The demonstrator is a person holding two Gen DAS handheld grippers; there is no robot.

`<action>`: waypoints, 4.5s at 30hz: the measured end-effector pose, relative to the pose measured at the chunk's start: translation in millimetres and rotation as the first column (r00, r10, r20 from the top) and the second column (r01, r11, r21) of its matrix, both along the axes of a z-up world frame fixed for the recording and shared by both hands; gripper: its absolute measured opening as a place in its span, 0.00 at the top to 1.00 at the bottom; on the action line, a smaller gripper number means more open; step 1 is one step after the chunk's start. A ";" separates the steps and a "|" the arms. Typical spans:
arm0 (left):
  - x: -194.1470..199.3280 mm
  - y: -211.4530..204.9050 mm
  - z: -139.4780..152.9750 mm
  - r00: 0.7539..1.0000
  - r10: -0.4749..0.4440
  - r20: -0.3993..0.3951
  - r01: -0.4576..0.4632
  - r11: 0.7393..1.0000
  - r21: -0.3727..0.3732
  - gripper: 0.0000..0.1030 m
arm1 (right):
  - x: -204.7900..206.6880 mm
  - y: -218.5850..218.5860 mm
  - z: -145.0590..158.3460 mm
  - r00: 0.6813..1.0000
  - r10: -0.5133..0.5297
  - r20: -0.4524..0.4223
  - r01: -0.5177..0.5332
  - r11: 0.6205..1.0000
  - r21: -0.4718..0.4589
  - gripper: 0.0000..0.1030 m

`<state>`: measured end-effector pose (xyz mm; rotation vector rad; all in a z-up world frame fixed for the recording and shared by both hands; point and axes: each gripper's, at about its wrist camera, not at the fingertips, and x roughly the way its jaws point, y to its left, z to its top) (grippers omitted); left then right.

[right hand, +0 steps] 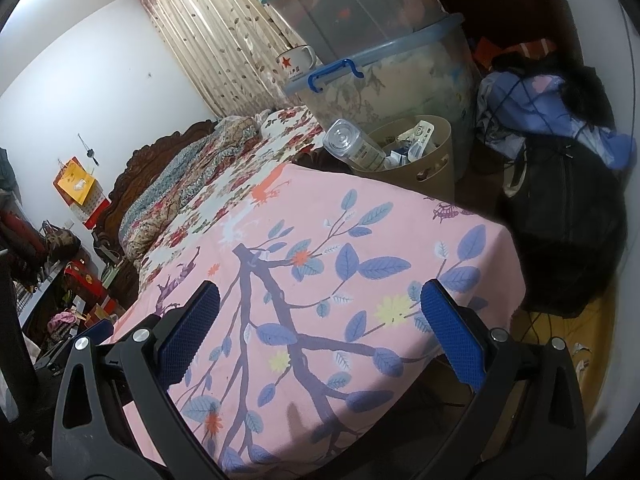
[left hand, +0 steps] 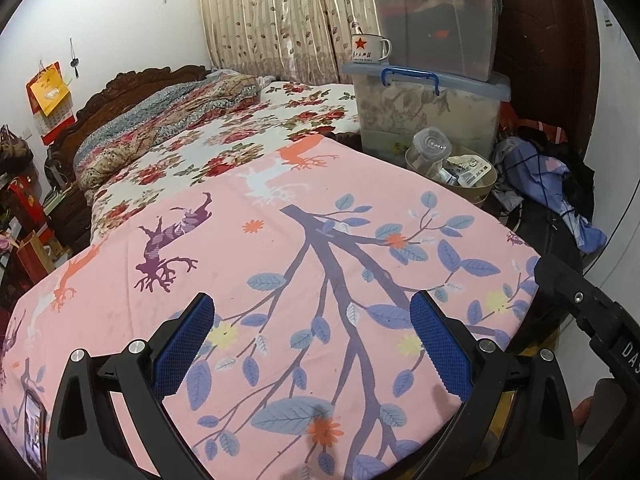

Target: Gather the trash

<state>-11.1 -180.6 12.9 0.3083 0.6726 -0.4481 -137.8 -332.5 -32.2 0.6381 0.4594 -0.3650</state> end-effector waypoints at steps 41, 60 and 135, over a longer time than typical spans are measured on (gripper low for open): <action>-8.0 4.5 2.1 0.999 -0.025 0.046 0.024 1.000 0.015 0.08 | 4.0 3.2 -7.2 1.000 0.022 -0.012 -0.022 1.000 0.016 0.03; -7.7 8.9 6.5 0.998 -0.008 0.055 0.008 1.000 0.005 0.08 | 6.9 5.8 -5.4 0.999 0.037 -0.014 -0.036 0.999 0.013 0.03; 0.2 11.9 -5.4 0.999 0.036 -0.014 -0.035 0.998 0.047 0.08 | 9.2 9.2 -10.4 0.998 0.055 -0.026 -0.055 0.998 0.021 0.03</action>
